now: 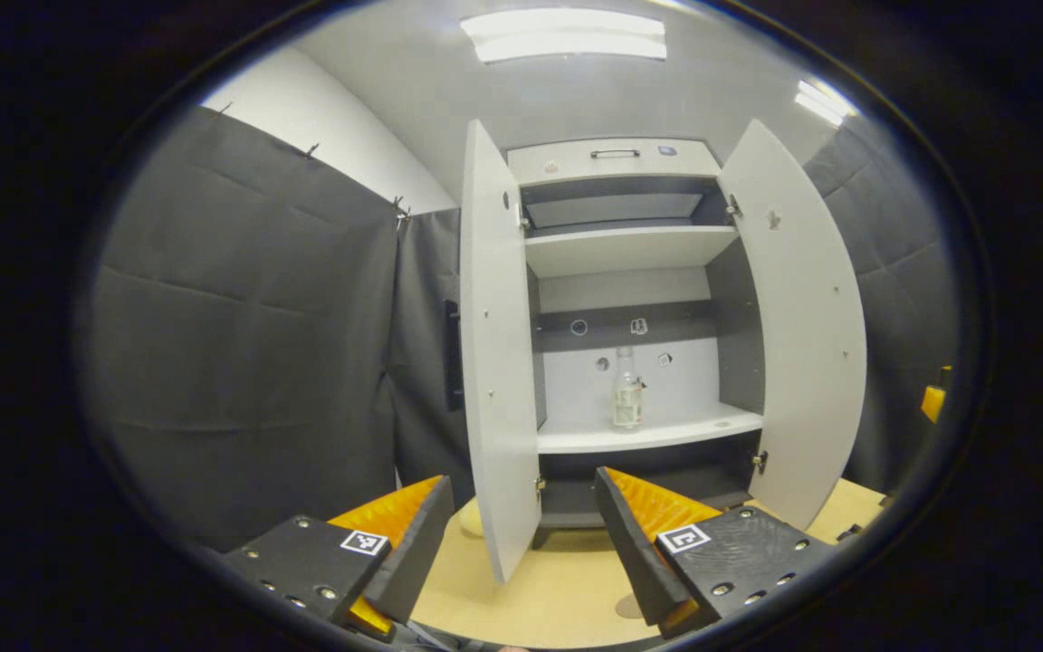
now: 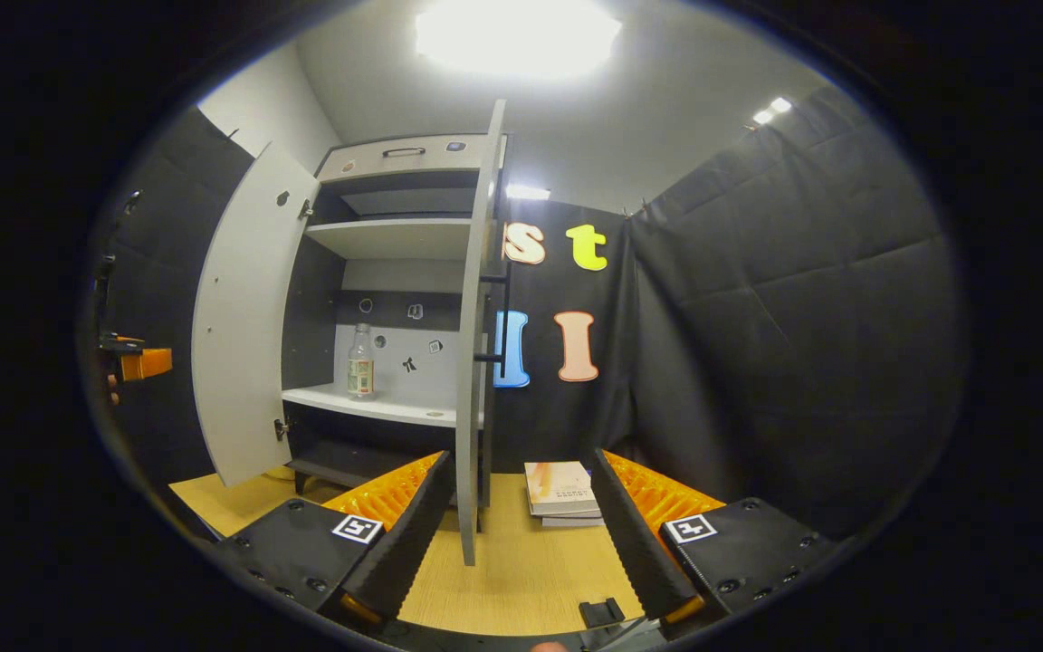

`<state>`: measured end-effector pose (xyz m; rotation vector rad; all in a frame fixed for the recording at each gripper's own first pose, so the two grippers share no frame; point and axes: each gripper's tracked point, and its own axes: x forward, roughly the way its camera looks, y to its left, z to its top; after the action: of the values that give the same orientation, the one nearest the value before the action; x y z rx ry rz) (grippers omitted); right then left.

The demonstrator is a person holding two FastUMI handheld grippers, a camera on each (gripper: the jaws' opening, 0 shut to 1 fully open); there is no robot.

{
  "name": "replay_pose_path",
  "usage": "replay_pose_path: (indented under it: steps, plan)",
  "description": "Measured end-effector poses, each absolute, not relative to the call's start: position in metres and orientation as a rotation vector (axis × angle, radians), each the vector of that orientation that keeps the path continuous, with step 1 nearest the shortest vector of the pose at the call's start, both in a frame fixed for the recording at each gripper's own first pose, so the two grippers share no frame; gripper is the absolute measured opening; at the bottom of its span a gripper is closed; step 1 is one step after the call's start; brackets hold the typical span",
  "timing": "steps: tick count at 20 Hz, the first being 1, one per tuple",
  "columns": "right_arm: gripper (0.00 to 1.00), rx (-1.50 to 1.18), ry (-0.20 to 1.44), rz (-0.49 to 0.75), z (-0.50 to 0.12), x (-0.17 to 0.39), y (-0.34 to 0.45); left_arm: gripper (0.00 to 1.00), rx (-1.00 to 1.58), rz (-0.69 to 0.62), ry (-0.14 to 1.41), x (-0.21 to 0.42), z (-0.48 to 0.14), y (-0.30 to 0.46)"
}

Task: Grasp the bottle in the cabinet with the left hand and place it on the coaster, then close the right door with the right hand and the left door with the left hand.

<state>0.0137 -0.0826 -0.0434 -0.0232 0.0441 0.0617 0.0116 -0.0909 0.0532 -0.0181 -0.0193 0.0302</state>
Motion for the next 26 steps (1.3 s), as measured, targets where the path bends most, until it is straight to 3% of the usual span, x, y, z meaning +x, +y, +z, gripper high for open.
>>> replay_pose_path:
  steps: [11, 26]
  plan:
    - [0.97, 0.013, 0.075, 0.024, -0.062, 0.032, -0.111, 0.92, -0.051, -0.040, -0.055, 0.077, 0.098, -0.138]
    - [0.98, -0.017, 0.092, -0.143, -0.069, 0.066, -0.132, 0.92, -0.067, -0.187, -0.075, 0.243, 0.117, -0.195]
